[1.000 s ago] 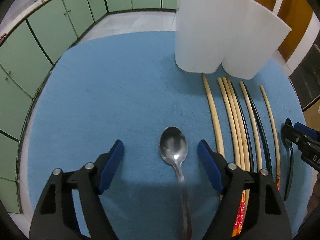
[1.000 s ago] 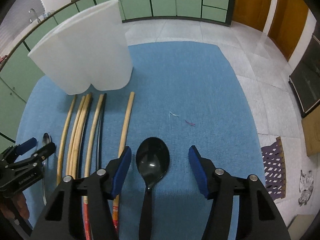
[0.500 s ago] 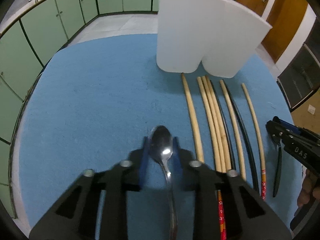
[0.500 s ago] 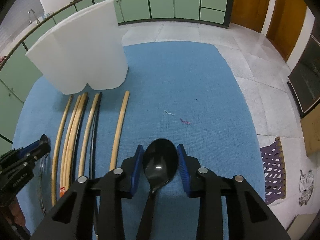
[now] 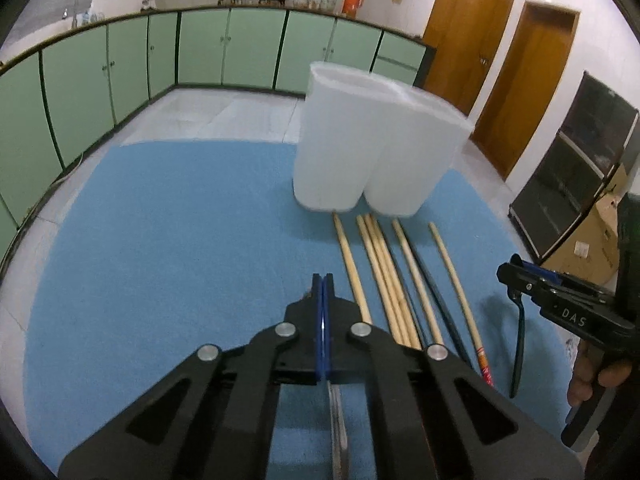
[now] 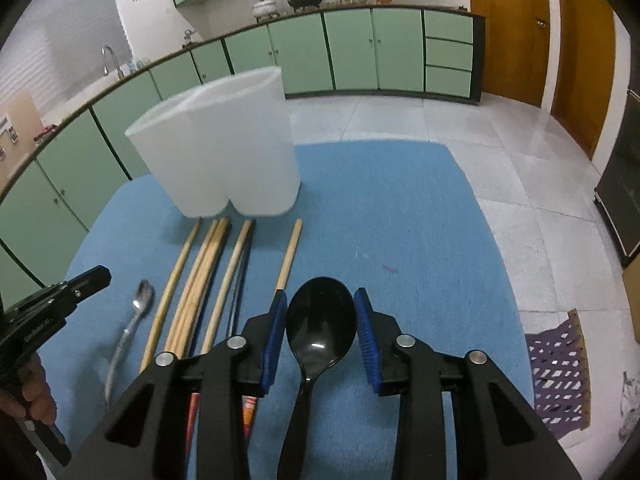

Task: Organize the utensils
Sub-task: 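Lift both spoons and lower them into the white caddy compartments, then open both tools to release the spoons and withdraw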

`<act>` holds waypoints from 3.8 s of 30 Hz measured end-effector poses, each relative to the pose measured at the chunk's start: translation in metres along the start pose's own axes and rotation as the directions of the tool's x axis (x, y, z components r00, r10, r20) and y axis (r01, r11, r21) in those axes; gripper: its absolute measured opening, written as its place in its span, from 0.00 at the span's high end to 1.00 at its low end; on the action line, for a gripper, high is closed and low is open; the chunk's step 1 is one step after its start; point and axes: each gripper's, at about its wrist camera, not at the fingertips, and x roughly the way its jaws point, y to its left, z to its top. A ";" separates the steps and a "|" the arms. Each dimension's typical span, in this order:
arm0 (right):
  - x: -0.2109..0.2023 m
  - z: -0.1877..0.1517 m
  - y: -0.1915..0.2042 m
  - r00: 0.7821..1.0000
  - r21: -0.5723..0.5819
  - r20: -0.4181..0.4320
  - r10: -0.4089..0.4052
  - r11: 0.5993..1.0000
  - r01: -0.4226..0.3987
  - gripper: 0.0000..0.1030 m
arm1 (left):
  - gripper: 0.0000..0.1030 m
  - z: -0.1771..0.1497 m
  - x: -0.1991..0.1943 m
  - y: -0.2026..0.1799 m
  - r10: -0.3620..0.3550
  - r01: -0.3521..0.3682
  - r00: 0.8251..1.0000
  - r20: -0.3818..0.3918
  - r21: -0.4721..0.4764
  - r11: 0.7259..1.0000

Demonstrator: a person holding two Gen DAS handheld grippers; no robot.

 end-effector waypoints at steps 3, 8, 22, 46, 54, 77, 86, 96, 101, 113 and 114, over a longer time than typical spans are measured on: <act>-0.011 0.008 0.002 0.998 -0.005 0.054 0.018 1.000 -0.017 0.67 | 1.00 0.010 -0.018 0.008 -0.001 0.000 0.997 0.072 0.017 1.000; -0.024 0.019 0.007 0.993 -0.032 0.110 0.032 0.999 -0.029 0.67 | 1.00 0.017 -0.023 0.011 -0.039 0.036 0.996 0.078 0.031 0.999; -0.005 0.004 0.004 0.998 -0.004 0.045 0.038 0.999 -0.038 0.67 | 0.49 -0.002 0.054 0.006 0.090 -0.085 0.984 -0.155 0.035 0.996; -0.022 0.007 0.004 0.993 -0.025 0.097 0.069 0.997 -0.067 0.67 | 0.74 -0.015 0.017 0.011 -0.008 0.008 1.000 -0.024 -0.009 1.000; -0.046 0.019 0.011 0.970 -0.060 0.204 0.129 0.991 -0.119 0.67 | 0.74 -0.002 -0.037 0.016 -0.048 0.053 0.984 0.172 -0.024 0.998; -0.070 0.131 0.029 0.859 -0.125 0.473 0.196 0.980 -0.156 0.67 | 0.74 0.108 -0.098 -0.029 -0.142 0.136 0.861 0.488 0.047 0.990; -0.009 0.182 0.040 0.823 -0.106 0.552 0.136 0.990 -0.092 0.67 | 0.74 0.161 -0.042 -0.053 -0.103 0.062 0.855 0.509 0.097 0.993; 0.039 0.158 0.039 0.877 -0.101 0.463 0.129 0.991 -0.093 0.66 | 0.74 0.150 0.028 -0.034 -0.058 0.035 0.928 0.367 0.068 0.997; 0.029 0.144 0.029 0.883 -0.079 0.444 0.152 0.988 -0.130 0.57 | 0.68 0.140 0.025 -0.021 -0.055 0.038 0.932 0.357 0.056 0.998; -0.029 0.073 0.005 0.924 0.011 0.372 0.082 0.996 -0.093 0.08 | 0.13 0.072 -0.034 -0.014 0.009 -0.026 0.950 0.312 0.051 0.998; -0.035 0.058 0.005 0.934 0.013 0.353 0.064 0.997 -0.073 0.06 | 0.11 0.060 -0.038 -0.013 0.018 -0.035 0.955 0.294 0.050 0.998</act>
